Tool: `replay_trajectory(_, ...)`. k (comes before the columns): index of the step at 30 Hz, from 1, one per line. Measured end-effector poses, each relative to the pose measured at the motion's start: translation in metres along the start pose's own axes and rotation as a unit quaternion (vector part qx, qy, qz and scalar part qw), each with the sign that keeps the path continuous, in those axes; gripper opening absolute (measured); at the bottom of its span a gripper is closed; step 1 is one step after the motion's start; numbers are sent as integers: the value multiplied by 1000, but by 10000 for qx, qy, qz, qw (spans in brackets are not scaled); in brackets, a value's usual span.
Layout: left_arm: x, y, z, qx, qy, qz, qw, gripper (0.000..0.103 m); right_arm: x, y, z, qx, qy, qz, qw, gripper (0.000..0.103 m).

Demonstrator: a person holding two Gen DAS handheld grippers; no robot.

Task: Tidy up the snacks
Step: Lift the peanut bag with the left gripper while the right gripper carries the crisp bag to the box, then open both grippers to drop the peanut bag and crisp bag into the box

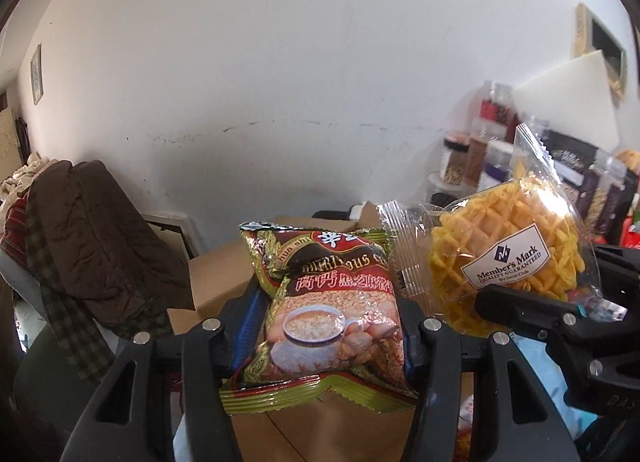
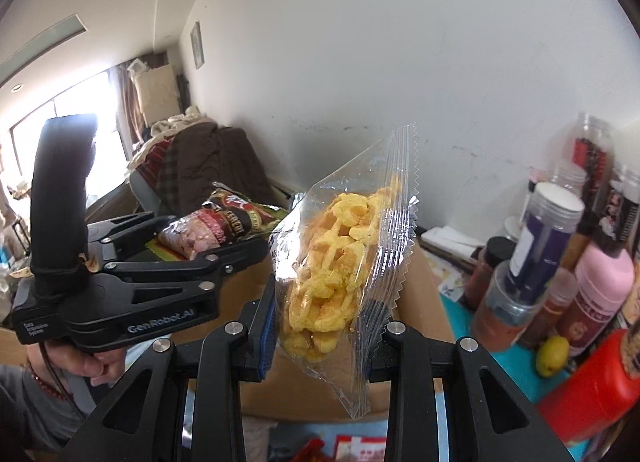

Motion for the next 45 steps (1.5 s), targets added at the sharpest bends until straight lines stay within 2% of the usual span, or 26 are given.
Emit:
replay_trajectory(8, -54, 12, 15, 79, 554, -65, 9984, 54, -43, -10, 5, 0, 387, -2, 9993, 32)
replay_trajectory(16, -85, 22, 39, 183, 1182, -148, 9927, 54, -75, -15, 21, 5, 846, -47, 9964, 32)
replay_trajectory(19, -96, 23, 47, 151, 1471, -256, 9887, 54, -85, -16, 26, 10, 1001, -38, 9950, 32)
replay_trajectory(26, -114, 25, 68, 338, 2027, -124, 9786, 54, -107, -27, 46, -35, 1468, 119, 9891, 32)
replay_trajectory(31, -118, 27, 74, 338, 2142, -253, 9759, 55, -120, -34, 65, 41, 1835, 339, 9824, 34)
replay_trajectory(33, -120, 27, 75, 338, 2162, -298, 9753, 57, -121, -35, 68, 39, 1875, 367, 9816, 45)
replay_trajectory(34, -120, 27, 75, 337, 2166, -317, 9752, 57, -121, -37, 68, 22, 1859, 415, 9817, 59)
replay_trajectory(35, -120, 29, 75, 332, 2165, -334, 9752, 59, -120, -38, 67, 8, 1828, 418, 9823, 62)
replay_trajectory(41, -109, 31, 64, 221, 1942, -502, 9794, 62, -113, -41, 63, 187, 1793, 584, 9819, 63)
replay_trajectory(45, -98, 28, 58, 195, 1847, -529, 9812, 62, -98, -42, 57, 276, 1652, 758, 9830, 68)
Point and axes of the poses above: each gripper's, at about its wrist camera, not at the fingertips, and x roughly against the way its jaws point, y to its left, z to its underside, the point moved 9 cm from there along -x, roughly the way its jaws point
